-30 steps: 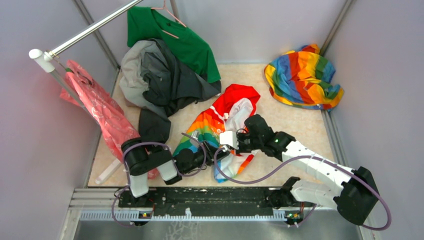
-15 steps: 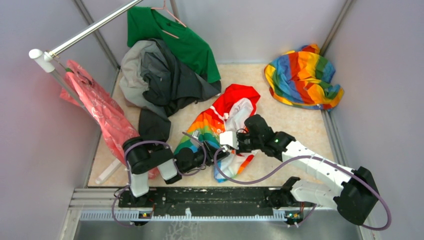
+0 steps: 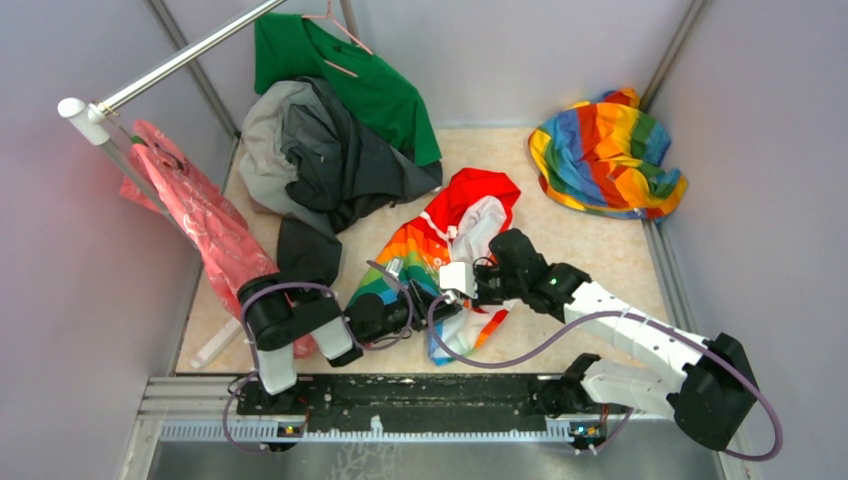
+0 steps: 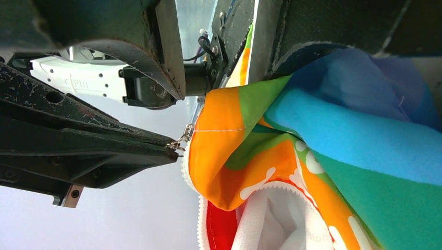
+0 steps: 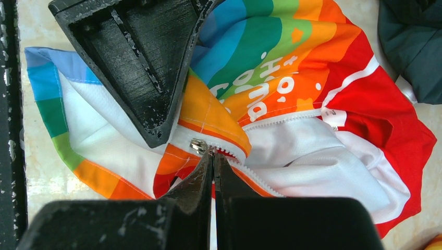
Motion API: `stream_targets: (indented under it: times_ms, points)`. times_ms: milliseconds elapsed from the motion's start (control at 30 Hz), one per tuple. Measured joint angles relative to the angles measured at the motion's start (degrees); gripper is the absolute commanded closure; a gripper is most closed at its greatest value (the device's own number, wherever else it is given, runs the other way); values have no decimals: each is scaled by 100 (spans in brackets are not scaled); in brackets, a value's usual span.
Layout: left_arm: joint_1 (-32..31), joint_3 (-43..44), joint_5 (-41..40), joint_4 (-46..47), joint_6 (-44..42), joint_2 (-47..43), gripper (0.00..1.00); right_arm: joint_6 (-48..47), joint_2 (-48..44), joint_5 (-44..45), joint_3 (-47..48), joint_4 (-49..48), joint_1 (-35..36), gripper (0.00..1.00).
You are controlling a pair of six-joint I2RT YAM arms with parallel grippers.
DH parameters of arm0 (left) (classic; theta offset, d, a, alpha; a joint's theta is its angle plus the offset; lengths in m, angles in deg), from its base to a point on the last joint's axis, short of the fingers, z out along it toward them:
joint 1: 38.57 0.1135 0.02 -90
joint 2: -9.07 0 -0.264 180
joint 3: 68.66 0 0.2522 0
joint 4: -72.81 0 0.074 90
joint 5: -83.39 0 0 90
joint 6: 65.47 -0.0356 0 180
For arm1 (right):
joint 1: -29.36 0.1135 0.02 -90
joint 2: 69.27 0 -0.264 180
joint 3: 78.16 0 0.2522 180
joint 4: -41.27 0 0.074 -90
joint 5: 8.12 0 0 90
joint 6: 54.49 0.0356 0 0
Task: Zip up the jacket
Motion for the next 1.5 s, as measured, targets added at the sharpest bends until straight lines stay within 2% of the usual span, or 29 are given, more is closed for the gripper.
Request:
stream_targets:
  times_ms: [133,200,400,500,633,1500]
  points:
    - [59,20,35,2,122,4,53,0,0,0,-2,0,0,100]
    - [94,44,74,2,173,9,60,0,0,0,-2,0,0,100]
    - [221,221,229,4,280,9,68,0,0,2,-2,0,0,100]
    - [273,247,295,4,317,13,84,0,0,0,-2,0,0,100]
    - [304,271,367,7,413,72,100,0,0,7,-2,0,0,100]
    - [313,17,374,26,651,396,100,-208,-116,1051,11,-13,-11,100]
